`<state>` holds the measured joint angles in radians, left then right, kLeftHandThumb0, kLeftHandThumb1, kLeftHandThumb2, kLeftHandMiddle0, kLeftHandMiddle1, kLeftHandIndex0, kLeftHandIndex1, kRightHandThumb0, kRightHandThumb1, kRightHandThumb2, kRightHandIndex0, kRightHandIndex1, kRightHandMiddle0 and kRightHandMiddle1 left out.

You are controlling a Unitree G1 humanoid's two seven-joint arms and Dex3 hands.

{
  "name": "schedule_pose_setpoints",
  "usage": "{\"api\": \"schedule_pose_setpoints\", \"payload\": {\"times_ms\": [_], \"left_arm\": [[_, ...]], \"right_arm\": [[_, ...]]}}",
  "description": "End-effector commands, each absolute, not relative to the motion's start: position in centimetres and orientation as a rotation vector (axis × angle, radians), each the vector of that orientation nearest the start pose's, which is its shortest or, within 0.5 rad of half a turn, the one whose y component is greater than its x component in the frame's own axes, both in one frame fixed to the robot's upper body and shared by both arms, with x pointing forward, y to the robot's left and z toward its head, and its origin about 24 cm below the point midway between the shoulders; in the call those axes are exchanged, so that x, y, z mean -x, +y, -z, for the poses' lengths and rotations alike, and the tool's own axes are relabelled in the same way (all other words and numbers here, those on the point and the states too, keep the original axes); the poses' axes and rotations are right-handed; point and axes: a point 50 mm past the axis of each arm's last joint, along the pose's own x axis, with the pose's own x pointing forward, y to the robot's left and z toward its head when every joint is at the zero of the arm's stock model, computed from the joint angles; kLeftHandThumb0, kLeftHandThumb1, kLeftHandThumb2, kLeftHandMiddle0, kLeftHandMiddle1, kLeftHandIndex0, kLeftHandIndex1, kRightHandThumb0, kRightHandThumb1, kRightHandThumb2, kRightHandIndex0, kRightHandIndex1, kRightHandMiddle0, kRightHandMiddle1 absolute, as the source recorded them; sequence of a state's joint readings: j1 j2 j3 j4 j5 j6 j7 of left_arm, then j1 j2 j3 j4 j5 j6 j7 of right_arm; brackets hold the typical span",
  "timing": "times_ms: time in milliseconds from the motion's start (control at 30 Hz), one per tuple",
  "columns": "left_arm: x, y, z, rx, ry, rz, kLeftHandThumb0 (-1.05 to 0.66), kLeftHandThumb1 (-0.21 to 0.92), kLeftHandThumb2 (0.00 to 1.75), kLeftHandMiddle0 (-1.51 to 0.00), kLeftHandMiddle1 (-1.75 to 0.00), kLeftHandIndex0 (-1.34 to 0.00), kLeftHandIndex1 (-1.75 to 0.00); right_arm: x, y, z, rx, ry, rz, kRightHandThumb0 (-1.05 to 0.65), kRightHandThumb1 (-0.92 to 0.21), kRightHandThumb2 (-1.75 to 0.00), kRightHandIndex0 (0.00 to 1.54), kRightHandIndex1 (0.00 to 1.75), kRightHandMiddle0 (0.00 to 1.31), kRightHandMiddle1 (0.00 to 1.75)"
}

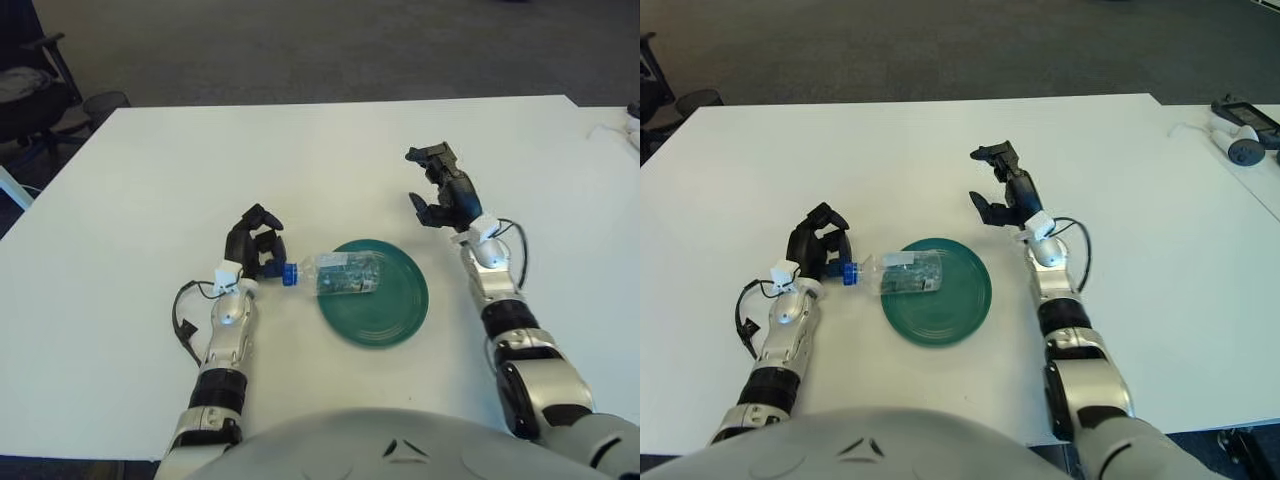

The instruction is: Put the bottle into the plate.

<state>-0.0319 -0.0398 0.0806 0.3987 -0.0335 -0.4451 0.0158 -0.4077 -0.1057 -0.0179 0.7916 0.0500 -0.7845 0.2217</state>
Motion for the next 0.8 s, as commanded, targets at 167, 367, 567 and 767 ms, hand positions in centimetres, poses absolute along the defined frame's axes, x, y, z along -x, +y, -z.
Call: {"api": "schedule_pose_setpoints", "payload": {"times_ms": [167,367,567,767], "left_arm": [[-23.5,16.2,1.8,0.071,0.016,-0.115,-0.61,0.03,1.67,-1.29,-1.75,-0.85,-1.75],[-23.6,16.2,1.7,0.062,0.013,-0.109,-0.61,0.02,1.68,-1.3,-1.75,-0.86,-1.75],[-23.7,16.2,1.7,0.063,0.018,-0.097,-0.61,0.02,1.68,-1.31,-1.75,-0.86,-1.75],[-23.8,16.2,1.7,0.06,0.023,-0.097,-0.61,0.02,1.68,-1.3,-1.75,-0.86,-1.75]], "right_arm": [[-30.0,-13.7,-3.0,0.03,-0.343,-0.237,-0.89,-0.92,-0.41,0.0,0.61,0.0,0.95],[-29.6,-13.1,-2.5,0.039,-0.338,-0.239,-0.89,-0.92,-0.44,0.01,0.61,0.0,0.85],[-29.5,-12.8,-2.1,0.039,-0.308,-0.23,-0.89,-0.92,-0.45,0.01,0.61,0.0,0.8],[-29.2,-12.8,-1.7,0.039,-0.282,-0.213,-0.9,-0.92,-0.45,0.01,0.6,0.0,0.75]]}}
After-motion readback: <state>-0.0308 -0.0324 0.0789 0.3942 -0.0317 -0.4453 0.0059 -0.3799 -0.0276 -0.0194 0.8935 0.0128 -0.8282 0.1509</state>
